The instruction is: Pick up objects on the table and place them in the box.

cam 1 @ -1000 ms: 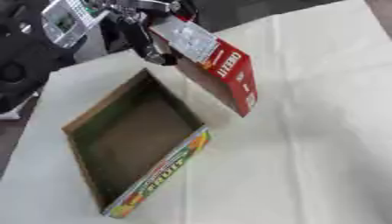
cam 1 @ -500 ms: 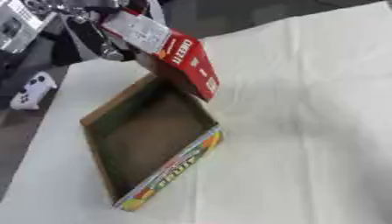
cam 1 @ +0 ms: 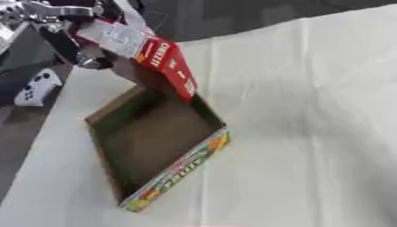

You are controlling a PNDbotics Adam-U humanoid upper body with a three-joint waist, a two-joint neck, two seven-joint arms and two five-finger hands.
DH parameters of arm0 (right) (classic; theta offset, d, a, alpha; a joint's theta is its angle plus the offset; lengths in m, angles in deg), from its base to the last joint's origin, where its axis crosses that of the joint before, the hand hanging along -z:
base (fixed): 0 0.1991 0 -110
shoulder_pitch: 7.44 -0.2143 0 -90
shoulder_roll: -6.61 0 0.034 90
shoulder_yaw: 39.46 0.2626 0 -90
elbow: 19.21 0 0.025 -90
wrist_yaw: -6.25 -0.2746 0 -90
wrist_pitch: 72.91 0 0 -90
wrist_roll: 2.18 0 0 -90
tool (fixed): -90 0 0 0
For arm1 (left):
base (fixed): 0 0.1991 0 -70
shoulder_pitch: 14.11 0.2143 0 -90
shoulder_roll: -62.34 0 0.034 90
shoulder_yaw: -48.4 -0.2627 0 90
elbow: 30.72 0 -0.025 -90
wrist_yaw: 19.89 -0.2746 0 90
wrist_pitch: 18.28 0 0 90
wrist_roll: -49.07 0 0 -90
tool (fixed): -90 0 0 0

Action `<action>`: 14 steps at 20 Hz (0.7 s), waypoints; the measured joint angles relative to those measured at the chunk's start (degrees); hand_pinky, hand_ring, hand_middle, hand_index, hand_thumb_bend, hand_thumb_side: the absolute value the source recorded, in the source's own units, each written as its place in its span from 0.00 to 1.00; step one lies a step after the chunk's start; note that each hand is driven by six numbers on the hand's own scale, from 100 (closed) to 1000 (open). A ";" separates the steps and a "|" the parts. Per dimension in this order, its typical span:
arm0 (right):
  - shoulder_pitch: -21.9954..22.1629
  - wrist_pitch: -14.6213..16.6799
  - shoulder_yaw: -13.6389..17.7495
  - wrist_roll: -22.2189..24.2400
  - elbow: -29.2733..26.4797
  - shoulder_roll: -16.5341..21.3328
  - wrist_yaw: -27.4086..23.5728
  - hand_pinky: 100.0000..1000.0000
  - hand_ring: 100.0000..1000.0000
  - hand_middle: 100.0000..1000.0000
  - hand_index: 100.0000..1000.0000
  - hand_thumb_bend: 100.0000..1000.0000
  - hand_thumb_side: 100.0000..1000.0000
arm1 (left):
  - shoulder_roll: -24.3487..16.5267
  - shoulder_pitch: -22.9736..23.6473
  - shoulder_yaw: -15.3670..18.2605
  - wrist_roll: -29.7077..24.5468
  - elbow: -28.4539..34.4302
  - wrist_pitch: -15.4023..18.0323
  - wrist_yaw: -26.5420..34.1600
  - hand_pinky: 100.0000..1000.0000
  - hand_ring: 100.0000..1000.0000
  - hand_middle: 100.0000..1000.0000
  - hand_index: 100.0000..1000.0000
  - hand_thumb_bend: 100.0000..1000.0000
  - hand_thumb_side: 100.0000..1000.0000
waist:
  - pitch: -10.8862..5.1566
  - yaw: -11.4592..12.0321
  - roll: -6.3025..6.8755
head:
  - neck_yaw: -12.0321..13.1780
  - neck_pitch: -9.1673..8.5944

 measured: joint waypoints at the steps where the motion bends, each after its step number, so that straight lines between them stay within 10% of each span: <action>1: 0.05 0.01 0.00 0.01 0.00 0.00 0.01 0.47 0.72 0.78 0.82 0.00 0.61 | 0.02 0.16 -0.10 -0.37 0.17 -0.37 0.34 0.08 0.20 0.24 0.30 0.03 0.04 | 0.01 -0.03 -0.01 | 0.00 0.00; 14: 0.07 0.05 0.02 0.15 0.00 -0.02 0.01 0.47 0.72 0.78 0.82 0.00 0.61 | 0.17 2.53 -2.31 -4.70 4.10 -4.70 7.88 0.28 0.37 0.43 0.48 0.00 0.21 | 0.39 -1.16 -0.03 | 0.00 0.00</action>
